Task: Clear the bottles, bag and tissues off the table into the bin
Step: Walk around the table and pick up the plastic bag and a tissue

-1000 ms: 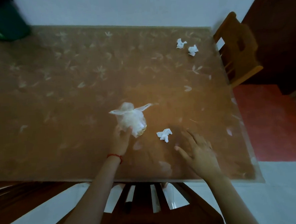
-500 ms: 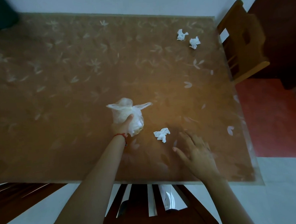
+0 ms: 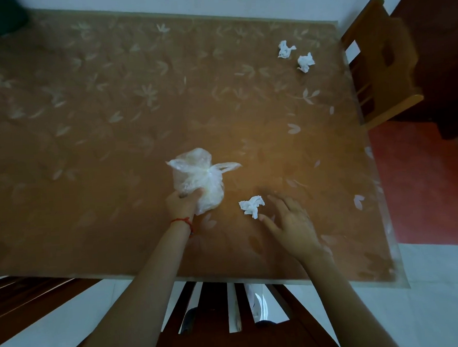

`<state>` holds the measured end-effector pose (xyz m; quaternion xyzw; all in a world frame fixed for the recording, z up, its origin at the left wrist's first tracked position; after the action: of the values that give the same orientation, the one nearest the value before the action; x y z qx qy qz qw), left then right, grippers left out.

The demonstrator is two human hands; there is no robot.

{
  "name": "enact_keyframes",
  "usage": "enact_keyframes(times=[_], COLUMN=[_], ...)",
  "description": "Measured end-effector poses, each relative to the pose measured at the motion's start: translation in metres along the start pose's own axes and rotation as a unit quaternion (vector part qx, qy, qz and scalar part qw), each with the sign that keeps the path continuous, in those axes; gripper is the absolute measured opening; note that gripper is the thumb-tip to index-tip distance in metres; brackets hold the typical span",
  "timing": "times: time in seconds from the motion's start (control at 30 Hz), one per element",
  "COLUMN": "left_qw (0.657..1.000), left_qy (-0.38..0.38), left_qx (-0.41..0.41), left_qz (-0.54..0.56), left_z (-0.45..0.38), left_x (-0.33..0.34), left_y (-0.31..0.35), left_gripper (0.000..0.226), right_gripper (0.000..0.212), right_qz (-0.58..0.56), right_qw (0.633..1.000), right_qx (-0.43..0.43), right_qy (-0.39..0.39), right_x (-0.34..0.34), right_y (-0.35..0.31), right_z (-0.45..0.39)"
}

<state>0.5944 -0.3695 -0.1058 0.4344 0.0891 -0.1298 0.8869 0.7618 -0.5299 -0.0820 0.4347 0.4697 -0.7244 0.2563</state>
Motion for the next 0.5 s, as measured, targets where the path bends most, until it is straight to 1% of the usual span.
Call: enact_keyframes(times=[0.03, 0.1, 0.17, 0.3, 0.33, 0.37, 0.4, 0.43, 0.5], left_qw=[1.0, 1.0, 0.999, 0.998, 0.998, 0.998, 0.998, 0.998, 0.998], left_qy=[0.009, 0.011, 0.02, 0.045, 0.05, 0.053, 0.052, 0.053, 0.056], left_qx=[0.005, 0.023, 0.026, 0.033, 0.033, 0.032, 0.031, 0.024, 0.018], left_qz=[0.0, 0.0, -0.007, -0.003, -0.001, -0.001, 0.005, 0.008, 0.018], left_z=[0.0, 0.005, 0.007, 0.01, 0.01, 0.011, 0.011, 0.012, 0.014], left_x=[-0.003, -0.009, -0.016, -0.03, -0.032, -0.035, -0.037, -0.039, -0.042], left_y=[-0.002, -0.003, -0.005, -0.009, -0.011, -0.012, -0.014, -0.014, -0.015], left_gripper=[0.015, 0.02, 0.022, 0.028, 0.028, 0.029, 0.03, 0.031, 0.033], right_gripper=[0.054, 0.053, 0.05, 0.033, 0.041, 0.056, 0.065, 0.065, 0.051], right_qz=[-0.028, -0.077, -0.097, -0.15, -0.145, -0.133, -0.12, -0.114, -0.11], right_qw=[1.0, 0.996, 0.993, 0.985, 0.985, 0.986, 0.988, 0.987, 0.986], right_qx=[0.008, 0.029, 0.046, 0.07, 0.082, 0.089, 0.091, 0.103, 0.115], right_qy=[-0.007, -0.029, -0.047, -0.044, -0.038, -0.036, -0.037, -0.04, -0.049], right_x=[0.005, 0.015, 0.02, 0.028, 0.035, 0.042, 0.047, 0.05, 0.05], right_y=[-0.001, -0.003, -0.009, -0.019, -0.019, -0.018, -0.017, -0.016, -0.019], right_z=[-0.004, -0.014, -0.02, -0.03, -0.033, -0.037, -0.039, -0.042, -0.047])
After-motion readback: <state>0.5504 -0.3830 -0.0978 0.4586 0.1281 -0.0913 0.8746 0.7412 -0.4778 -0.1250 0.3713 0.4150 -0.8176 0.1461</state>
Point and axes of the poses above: each hand's wrist, its own z-axis away from the middle knuckle, its own x-axis out of the palm, y = z × x, the point moved 1 cm from there along -z, towards the middle knuckle, and after that the axes turned 3 degrees about -x, right-handed, at the moved point
